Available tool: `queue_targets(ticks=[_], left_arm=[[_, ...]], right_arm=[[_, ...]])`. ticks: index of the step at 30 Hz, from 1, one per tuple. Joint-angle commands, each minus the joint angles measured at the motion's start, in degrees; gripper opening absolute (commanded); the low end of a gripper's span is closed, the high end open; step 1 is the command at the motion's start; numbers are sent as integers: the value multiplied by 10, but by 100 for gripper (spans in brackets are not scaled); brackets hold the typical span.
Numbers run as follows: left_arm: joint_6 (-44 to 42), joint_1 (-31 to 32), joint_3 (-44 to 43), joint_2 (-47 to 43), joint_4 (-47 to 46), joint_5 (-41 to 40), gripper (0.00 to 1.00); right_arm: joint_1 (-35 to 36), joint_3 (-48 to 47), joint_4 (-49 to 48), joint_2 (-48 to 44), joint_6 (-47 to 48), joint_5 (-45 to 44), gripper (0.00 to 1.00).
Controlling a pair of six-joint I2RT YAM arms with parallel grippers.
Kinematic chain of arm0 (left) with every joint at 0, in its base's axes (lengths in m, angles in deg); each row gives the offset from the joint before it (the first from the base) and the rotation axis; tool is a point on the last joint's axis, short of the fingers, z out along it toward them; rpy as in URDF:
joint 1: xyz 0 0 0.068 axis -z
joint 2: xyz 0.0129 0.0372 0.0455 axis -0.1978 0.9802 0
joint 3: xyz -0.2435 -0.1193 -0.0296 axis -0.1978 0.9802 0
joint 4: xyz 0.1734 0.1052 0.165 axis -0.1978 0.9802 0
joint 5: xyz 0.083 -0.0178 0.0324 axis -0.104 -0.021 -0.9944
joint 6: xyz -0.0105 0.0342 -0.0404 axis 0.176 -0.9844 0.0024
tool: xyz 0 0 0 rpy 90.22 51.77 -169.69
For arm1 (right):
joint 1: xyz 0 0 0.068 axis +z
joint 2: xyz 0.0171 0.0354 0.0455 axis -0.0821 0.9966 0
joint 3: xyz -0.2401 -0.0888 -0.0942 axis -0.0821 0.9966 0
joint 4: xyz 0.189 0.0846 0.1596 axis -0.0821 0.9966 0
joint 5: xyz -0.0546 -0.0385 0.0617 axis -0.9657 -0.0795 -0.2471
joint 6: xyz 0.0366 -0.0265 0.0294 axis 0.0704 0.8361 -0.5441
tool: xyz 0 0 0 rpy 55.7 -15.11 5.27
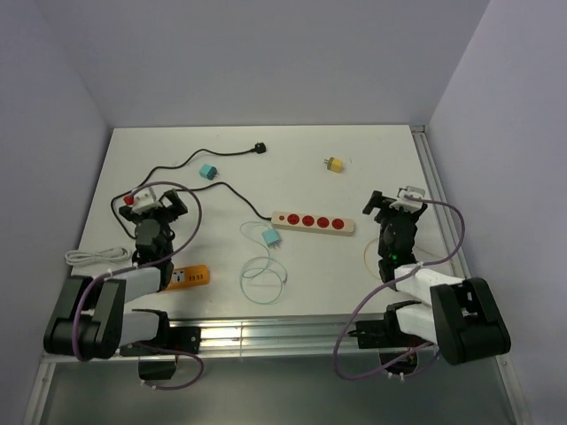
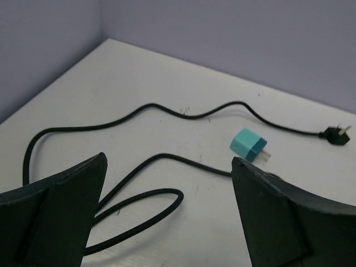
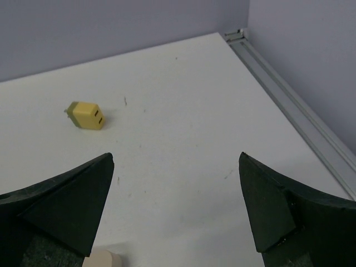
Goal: Insert the plug
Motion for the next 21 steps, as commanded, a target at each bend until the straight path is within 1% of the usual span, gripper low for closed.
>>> queue_targets(ticks=[1,3,4,5,7,8,10,11,12,13,14,15,16,17,18,20,21], left_arm=[[6,32,-1,-82,57,-137,100],[16,46,-4,-125,85,-159,100],[19,54,-9,-141,96,-202,100],[28,76,-14,-156,129,-215,100],[51,90,-26,-203,163,-204,99],[65,93,-29,-234,200,-194,100],[144,92,-50,-266,262,-203,99],[171,92,-58,-280,291,-216,99],[237,92,-65,-303,363,-225,99],[278,92,-84,-312,401,-235,100],[326,92,-96,-326,455,-266,100],[442,92,-110,-332,576,-281,100],[510,92,-150,-337,667,-296,100],[572,92,-170,-340,733,-300,100],[574,92,-182,-354,745,-271,100],[466,92,-172,-395,673,-189,100],[422,92,-165,-409,658,-103,100]], right_arm=[[14,-49,85,-56,24,-55,100],[46,-62,152,-83,32,-89,100],[55,-69,184,-97,31,-99,100],[70,-71,227,-113,31,-118,100],[85,-66,257,-172,15,-132,100],[89,-76,321,-218,-36,-143,100],[88,-98,398,-259,-94,-147,100],[88,-129,479,-286,-149,-115,100],[86,-144,515,-296,-168,-79,100],[86,-159,547,-304,-177,-35,100],[86,-188,602,-317,-168,11,100],[86,-194,625,-322,-174,68,100],[86,-184,626,-331,-178,96,100],[85,-174,621,-350,-200,115,100],[85,-164,620,-360,-214,138,100],[85,-154,641,-377,-227,154,100],[85,-155,656,-375,-233,146,100]])
